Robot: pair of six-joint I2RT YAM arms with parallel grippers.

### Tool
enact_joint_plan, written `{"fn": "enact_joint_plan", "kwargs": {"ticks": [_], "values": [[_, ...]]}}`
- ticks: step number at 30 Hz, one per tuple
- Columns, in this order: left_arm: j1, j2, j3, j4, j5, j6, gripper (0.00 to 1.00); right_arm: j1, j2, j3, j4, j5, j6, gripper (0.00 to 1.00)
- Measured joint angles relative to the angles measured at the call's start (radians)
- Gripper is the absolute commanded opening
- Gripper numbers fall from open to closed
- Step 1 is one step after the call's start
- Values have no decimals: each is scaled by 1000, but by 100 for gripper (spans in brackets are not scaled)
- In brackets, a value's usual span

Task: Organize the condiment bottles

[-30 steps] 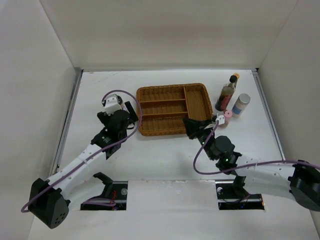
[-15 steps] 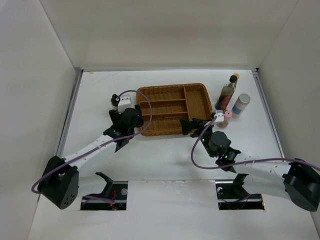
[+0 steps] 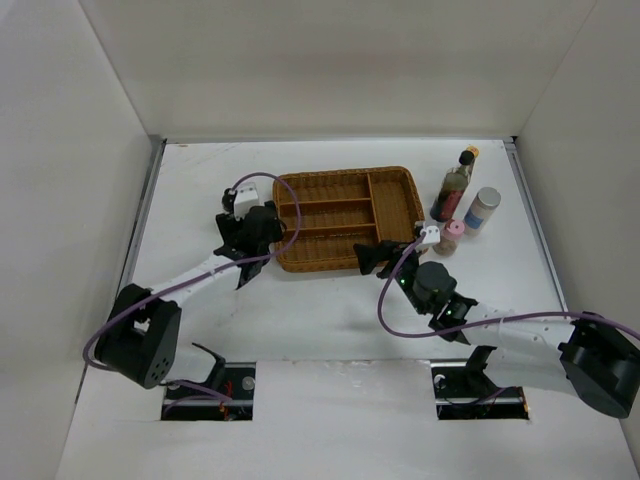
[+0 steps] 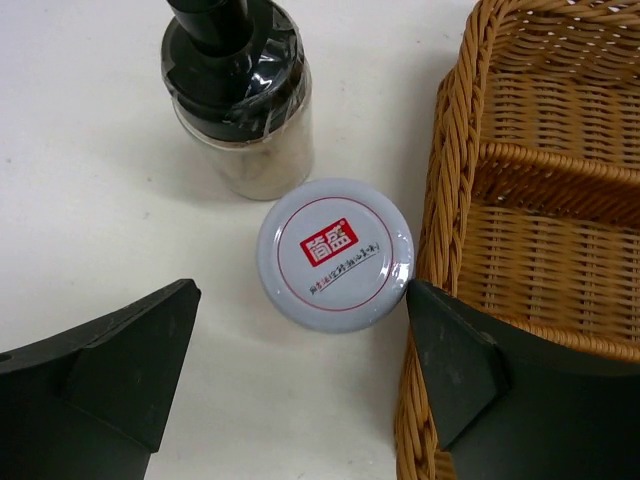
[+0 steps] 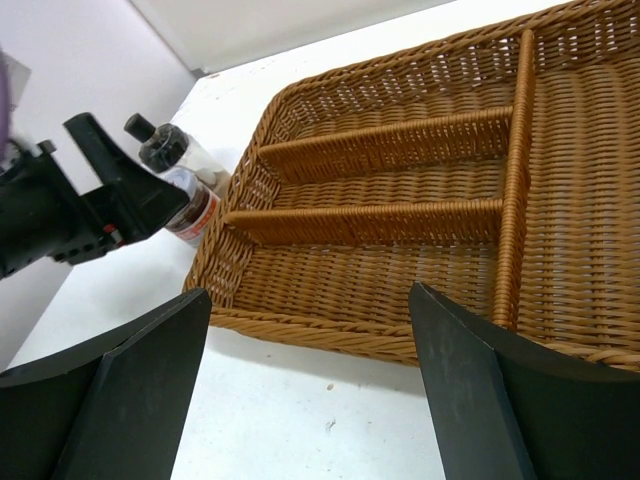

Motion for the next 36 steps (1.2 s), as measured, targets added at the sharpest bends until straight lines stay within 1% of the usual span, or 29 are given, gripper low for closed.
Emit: {"fn": "enact_joint_plan", "kwargs": {"ticks": [4, 6, 8, 14, 17, 21, 25, 28, 32, 36], "values": [[27, 51, 26, 33, 31, 19, 82, 0, -2, 0, -2, -3, 0, 88], [31, 79, 45, 53, 42, 31, 79, 0, -2, 1, -3, -4, 0, 88], [32, 108, 61, 80, 50, 39, 73, 1, -2, 3, -6, -4, 0, 88], [37, 167, 84, 125, 58, 61, 44, 1, -3, 6, -10, -4, 0, 88], [37, 166, 84, 125, 58, 60, 37, 0, -11, 6, -13, -4, 2, 88], [29, 129, 83, 82, 55, 64, 34, -5, -15, 6, -14, -6, 8, 89], [4, 35, 86, 49, 42, 87, 33, -12, -14, 6, -14, -13, 19, 89], [-14, 3, 137, 41, 30, 111, 33, -17, -14, 6, -13, -25, 28, 89], [-18, 53, 267, 67, 50, 117, 33, -28, -14, 6, -13, -33, 39, 89], [-11, 211, 428, 122, 85, 120, 33, -37, -16, 6, -14, -34, 46, 89]]}}
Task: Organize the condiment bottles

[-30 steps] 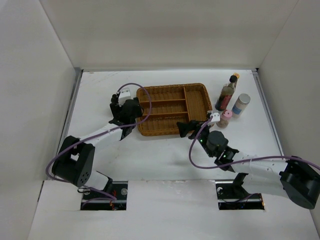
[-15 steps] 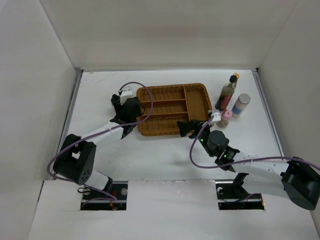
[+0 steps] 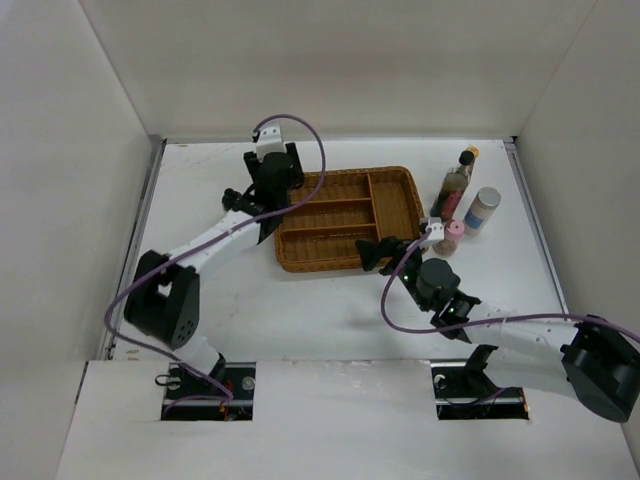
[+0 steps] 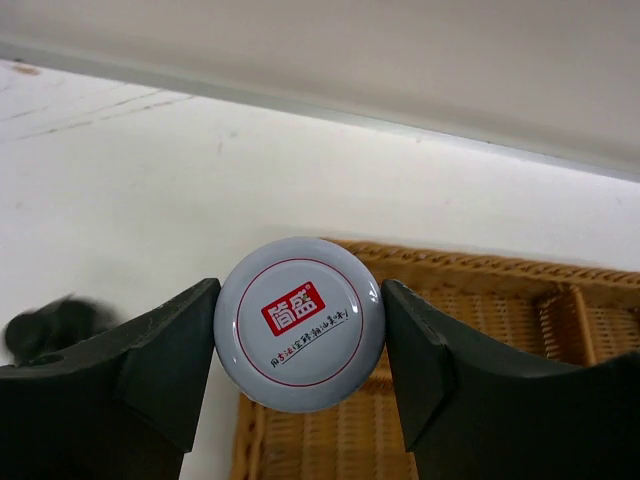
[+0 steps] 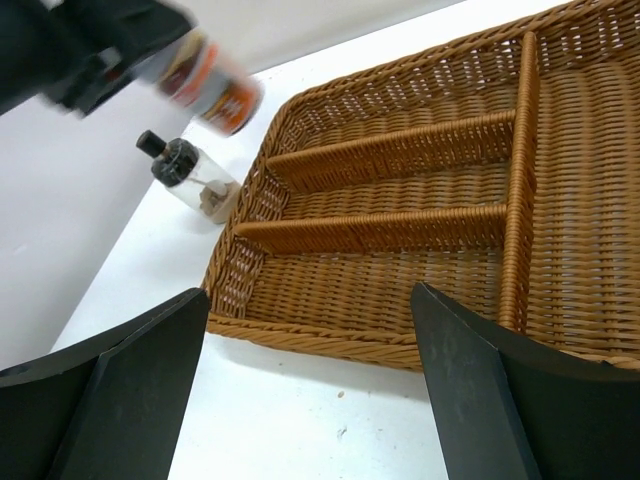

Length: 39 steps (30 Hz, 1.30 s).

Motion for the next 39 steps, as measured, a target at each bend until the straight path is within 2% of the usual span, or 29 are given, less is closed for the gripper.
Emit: {"fn": "enact_joint_plan", "kwargs": {"ticks": [4, 8, 15, 17, 20, 21, 23, 26, 32, 39], "values": [[1, 183, 138, 13, 40, 4, 33, -9, -6, 0, -1, -3, 6, 89], [1, 310, 201, 2, 68, 8, 33, -14, -18, 0, 0, -4, 9, 89], [2, 378, 211, -26, 80, 12, 34, -17, -29, 0, -2, -4, 10, 89], [5, 381, 210, -27, 80, 11, 40, -17, -29, 0, -1, -4, 10, 89], [6, 383, 208, -19, 79, 11, 57, -23, -29, 0, -2, -4, 10, 89], [6, 385, 206, -14, 79, 11, 66, -24, -29, 0, -2, -4, 11, 90], [6, 386, 198, 5, 74, 13, 78, -28, -29, 0, -4, -4, 10, 90], [3, 383, 193, 37, 66, 11, 84, -30, -29, 0, -6, -4, 11, 91], [-8, 278, 151, 48, 68, 13, 84, -36, -26, 0, -8, -3, 14, 91], [4, -115, -104, 54, 23, 5, 83, -39, -12, 0, -11, -4, 19, 92]]}}
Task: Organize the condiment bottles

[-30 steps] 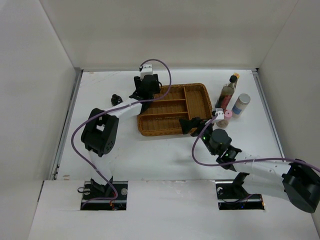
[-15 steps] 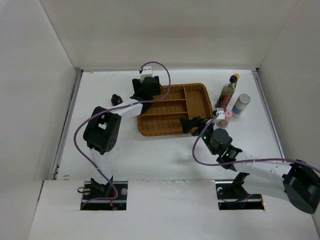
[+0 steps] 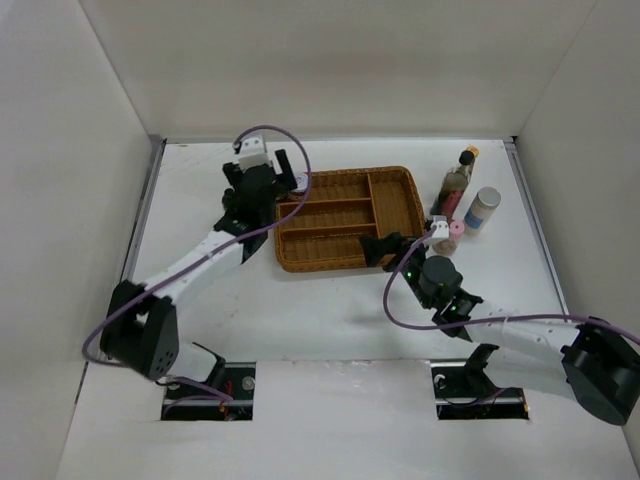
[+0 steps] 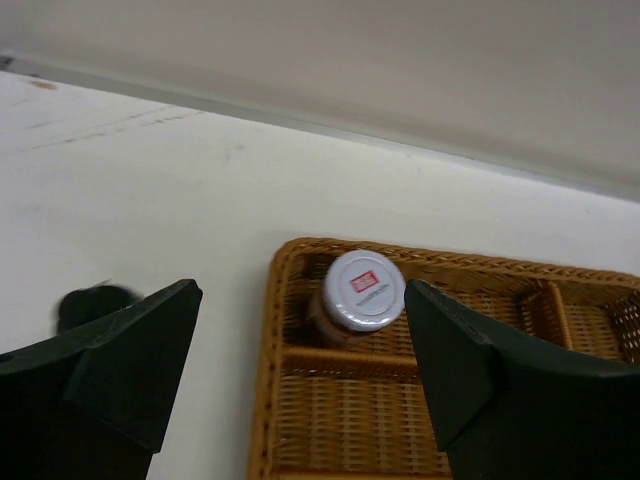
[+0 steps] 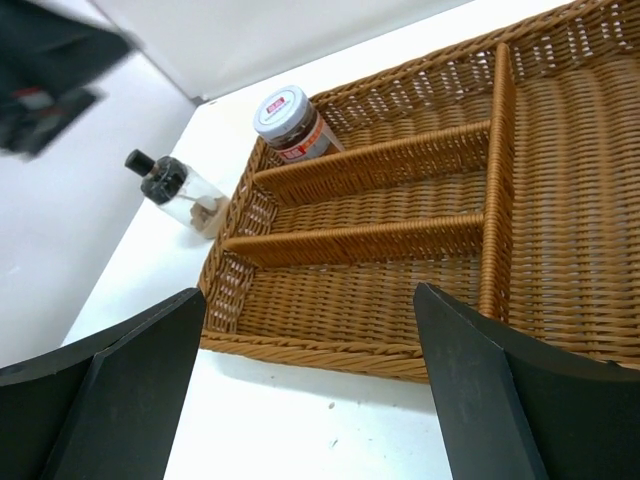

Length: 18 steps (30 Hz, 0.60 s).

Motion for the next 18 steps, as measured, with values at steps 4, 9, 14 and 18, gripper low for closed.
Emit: {"fn": "enact_joint_plan", "kwargs": {"ticks": [4, 9, 14, 18], "values": [[65, -148, -125, -27, -50, -15, 83, -2, 25, 0, 0, -1, 1, 92], [151, -129, -183, -80, -64, -30, 83, -2, 63, 0, -1, -13, 2, 92], [203, 2, -177, -82, -32, -39, 83, -2, 67, 0, 0, -22, 2, 91], [239, 89, -163, -82, -12, -47, 83, 10, 68, 0, 5, -35, -7, 70]]}}
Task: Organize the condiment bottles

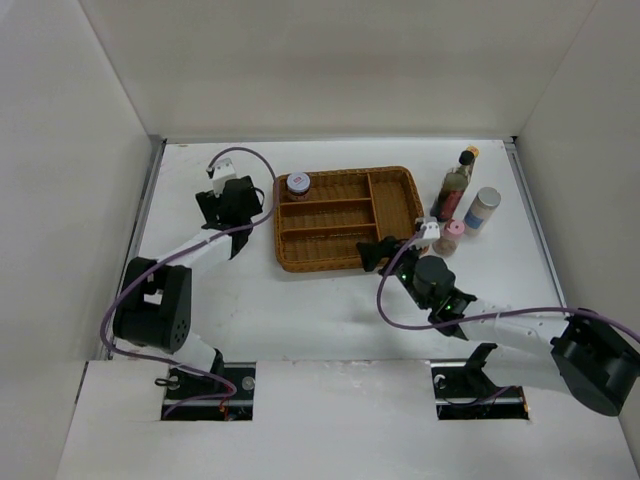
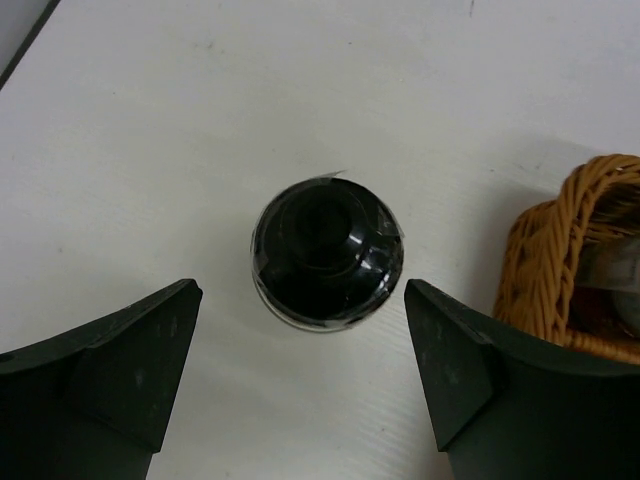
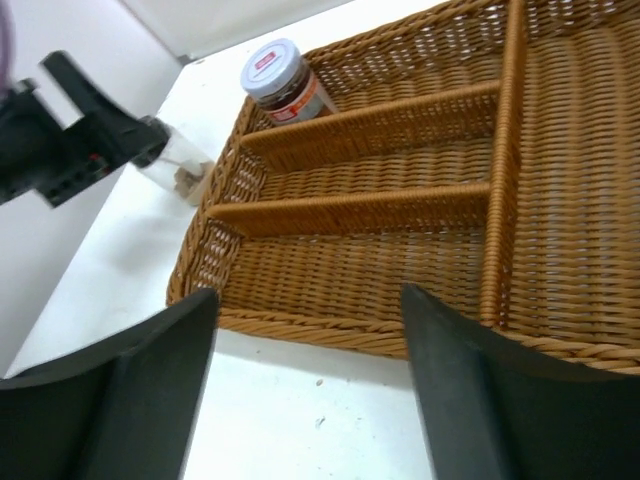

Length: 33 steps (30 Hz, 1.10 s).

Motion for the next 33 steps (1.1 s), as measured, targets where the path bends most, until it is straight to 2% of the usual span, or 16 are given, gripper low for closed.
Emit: {"fn": "enact_joint_plan", "kwargs": {"ticks": [2, 5, 10, 13, 17, 20, 23, 26, 30, 33], "values": [[11, 26, 17, 1, 4, -1, 83, 14, 0, 0, 8, -11, -10, 59], [19, 49, 44, 10, 8, -2, 81, 57, -10, 0, 22, -33, -36, 58], [19, 68, 63, 32, 12, -4, 70, 114, -12, 0, 68, -49, -76, 67], [19, 82, 68, 36, 15, -4, 67, 114, 0, 2, 71, -49, -84, 74], [20, 97, 68, 40, 15, -5, 47, 114, -3, 1, 70, -49, -86, 82], [20, 95, 68, 40, 14, -5, 40, 113, -16, 1, 72, -48, -87, 82], [11, 63, 64, 24, 11, -5, 38, 113, -31, 1, 74, -48, -87, 83], [-22, -34, 63, 4, 0, 1, 38, 105, -41, 1, 83, -48, -83, 82], [-121, -203, 84, 33, -15, 19, 38, 79, -41, 1, 87, -41, -66, 82], [-201, -223, 185, 67, -7, 35, 38, 60, -41, 0, 87, -26, -52, 82]]}}
